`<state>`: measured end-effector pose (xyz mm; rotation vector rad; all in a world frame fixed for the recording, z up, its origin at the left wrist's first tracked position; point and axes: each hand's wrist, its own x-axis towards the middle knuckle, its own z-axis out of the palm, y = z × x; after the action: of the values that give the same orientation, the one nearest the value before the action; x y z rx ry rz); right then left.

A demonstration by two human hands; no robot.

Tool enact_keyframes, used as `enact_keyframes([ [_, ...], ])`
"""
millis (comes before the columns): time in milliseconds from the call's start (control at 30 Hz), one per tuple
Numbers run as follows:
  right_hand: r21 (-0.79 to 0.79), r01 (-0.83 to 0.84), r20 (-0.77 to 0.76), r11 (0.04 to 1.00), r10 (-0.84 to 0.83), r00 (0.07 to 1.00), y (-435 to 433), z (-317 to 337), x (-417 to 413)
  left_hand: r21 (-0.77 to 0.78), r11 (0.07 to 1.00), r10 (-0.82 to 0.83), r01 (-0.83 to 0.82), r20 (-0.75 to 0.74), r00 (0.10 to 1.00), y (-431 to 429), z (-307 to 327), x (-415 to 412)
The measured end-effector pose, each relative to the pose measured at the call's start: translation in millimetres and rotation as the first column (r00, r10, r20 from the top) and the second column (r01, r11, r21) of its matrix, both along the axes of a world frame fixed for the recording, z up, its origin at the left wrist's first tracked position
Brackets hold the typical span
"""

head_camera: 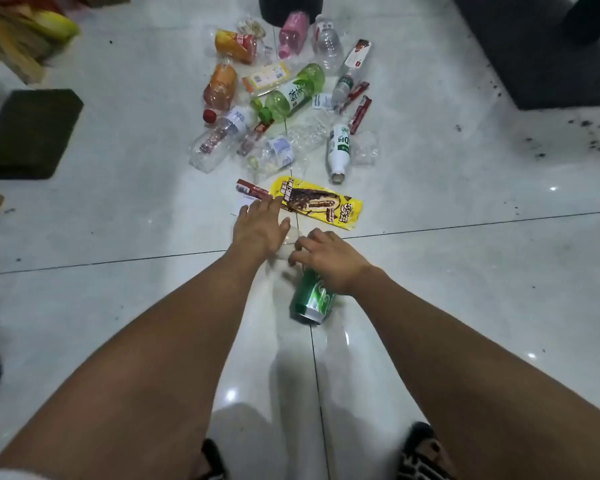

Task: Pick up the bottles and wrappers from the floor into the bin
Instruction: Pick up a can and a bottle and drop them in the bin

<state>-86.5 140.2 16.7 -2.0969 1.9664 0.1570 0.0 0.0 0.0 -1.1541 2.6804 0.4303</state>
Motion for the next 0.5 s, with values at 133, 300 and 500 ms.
enact_keyframes([
  [133,0.131,-0.103,-0.019,0.986,0.106,0.994,13,-11,2,-0.016,1.000,-0.014,0.014,0.024,1.000,-2,1,1],
  [300,0.155,-0.062,-0.078,0.986,0.075,0.994,12,-26,15,-0.007,1.000,-0.020,0.020,0.052,0.998,-2,1,0],
  [500,0.139,-0.029,-0.131,0.990,0.047,0.990,6,-38,22,-0.021,0.999,-0.027,0.028,0.041,0.999,-9,0,1],
])
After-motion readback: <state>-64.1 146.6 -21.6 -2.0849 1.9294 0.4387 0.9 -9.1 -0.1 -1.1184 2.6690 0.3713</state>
